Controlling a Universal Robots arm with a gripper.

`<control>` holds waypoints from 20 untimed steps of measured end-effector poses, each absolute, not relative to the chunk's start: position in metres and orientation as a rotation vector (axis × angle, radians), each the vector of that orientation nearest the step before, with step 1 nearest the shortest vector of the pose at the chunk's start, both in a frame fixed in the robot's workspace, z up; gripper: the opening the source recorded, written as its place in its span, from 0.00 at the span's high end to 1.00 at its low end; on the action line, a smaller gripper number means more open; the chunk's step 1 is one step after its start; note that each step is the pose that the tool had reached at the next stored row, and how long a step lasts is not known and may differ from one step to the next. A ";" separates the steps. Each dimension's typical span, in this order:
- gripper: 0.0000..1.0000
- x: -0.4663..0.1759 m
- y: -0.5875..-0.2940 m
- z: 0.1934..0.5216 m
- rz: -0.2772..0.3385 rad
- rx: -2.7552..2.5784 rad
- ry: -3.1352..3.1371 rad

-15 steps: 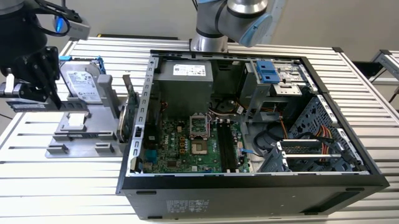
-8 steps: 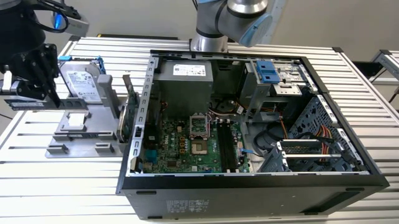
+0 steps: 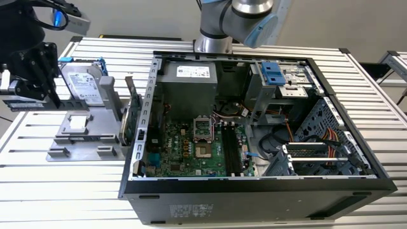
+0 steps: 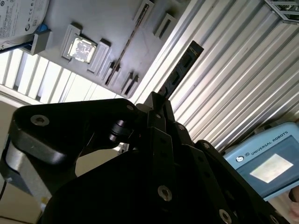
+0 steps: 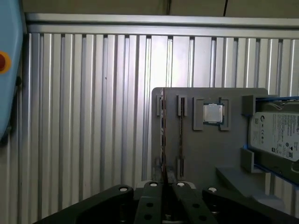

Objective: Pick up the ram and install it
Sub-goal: 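Pick up the ram and move it above insertion slot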

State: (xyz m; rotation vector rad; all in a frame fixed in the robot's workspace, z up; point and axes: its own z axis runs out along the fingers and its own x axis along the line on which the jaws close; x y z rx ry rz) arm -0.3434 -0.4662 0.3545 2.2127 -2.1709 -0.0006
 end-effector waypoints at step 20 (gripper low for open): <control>1.00 -0.343 -0.466 0.361 -0.001 2.213 -2.171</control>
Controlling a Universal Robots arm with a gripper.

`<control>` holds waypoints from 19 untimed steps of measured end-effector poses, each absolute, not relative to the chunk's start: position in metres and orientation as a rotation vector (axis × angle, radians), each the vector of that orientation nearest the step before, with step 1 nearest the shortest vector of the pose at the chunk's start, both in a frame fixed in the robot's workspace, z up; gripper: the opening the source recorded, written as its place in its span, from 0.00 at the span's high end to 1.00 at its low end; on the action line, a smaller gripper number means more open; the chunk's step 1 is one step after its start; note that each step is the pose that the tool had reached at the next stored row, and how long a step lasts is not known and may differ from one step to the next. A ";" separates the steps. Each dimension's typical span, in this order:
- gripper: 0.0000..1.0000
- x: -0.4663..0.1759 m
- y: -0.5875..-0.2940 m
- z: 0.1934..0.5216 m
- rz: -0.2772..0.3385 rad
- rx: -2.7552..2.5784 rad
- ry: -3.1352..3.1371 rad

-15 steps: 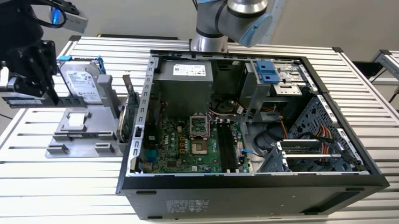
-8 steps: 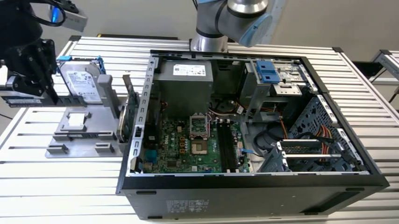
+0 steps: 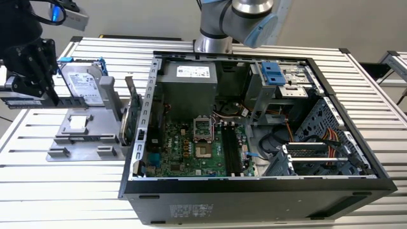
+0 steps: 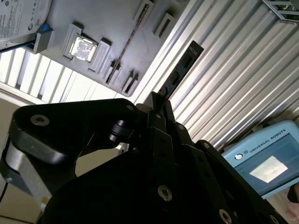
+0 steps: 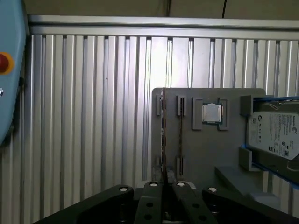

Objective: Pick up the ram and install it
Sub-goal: 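Pick up the ram and move it above insertion slot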

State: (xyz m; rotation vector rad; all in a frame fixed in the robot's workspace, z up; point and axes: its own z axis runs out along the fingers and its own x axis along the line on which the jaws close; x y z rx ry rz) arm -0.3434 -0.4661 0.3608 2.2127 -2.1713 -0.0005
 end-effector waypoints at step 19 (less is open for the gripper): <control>1.00 -0.343 -0.466 0.367 0.000 2.213 -2.171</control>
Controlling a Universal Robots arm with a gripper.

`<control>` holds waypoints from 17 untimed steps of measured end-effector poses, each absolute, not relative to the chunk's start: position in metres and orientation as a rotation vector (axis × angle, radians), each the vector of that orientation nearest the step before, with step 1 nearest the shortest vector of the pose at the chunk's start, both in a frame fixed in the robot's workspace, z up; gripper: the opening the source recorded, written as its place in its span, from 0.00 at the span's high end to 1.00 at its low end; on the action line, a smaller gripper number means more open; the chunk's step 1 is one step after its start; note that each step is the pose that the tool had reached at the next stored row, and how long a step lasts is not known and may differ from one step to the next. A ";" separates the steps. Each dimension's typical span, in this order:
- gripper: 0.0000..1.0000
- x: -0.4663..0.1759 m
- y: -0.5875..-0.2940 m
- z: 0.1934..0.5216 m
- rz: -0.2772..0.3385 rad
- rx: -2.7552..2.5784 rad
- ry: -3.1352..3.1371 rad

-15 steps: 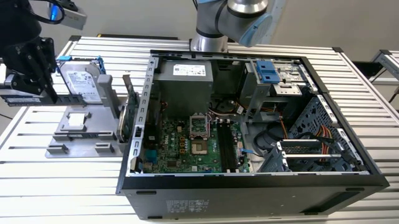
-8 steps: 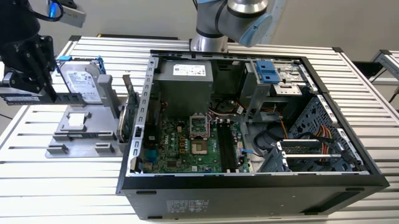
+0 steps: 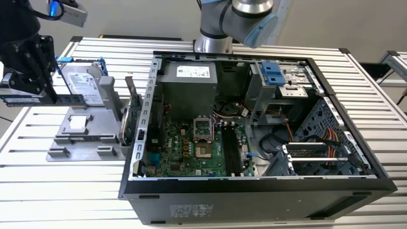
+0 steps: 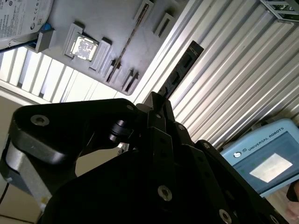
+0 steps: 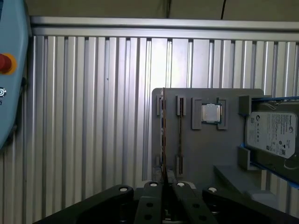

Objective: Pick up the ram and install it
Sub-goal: 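Pick up the ram and move it above insertion slot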

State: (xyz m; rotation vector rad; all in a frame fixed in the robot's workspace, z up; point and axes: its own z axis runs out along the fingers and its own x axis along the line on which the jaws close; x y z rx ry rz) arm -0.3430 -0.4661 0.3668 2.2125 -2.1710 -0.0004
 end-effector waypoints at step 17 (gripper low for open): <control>1.00 -0.329 -0.466 0.375 0.000 2.213 -2.171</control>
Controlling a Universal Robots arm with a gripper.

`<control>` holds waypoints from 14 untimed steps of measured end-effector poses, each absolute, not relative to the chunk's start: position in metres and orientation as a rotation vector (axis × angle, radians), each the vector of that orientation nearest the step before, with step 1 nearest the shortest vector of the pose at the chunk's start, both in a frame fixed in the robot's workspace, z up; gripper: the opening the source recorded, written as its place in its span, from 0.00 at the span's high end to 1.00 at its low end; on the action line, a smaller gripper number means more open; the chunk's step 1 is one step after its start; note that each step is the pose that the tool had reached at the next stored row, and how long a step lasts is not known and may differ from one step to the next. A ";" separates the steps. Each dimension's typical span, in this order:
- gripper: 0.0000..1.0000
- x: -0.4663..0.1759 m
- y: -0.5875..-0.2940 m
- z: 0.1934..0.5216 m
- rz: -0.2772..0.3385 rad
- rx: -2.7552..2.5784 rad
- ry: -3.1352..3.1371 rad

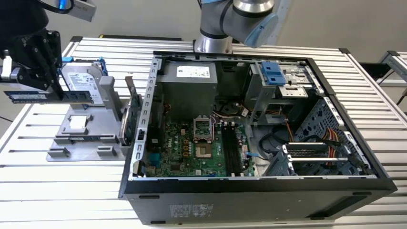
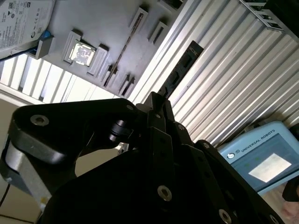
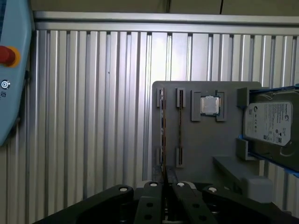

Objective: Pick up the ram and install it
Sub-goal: 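Pick up the ram and move it above insertion slot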

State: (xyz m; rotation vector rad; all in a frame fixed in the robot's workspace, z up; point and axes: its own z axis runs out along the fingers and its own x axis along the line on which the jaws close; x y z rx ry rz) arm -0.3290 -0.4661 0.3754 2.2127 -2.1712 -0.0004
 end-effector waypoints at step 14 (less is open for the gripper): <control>1.00 -0.317 -0.466 0.376 -0.001 2.213 -2.171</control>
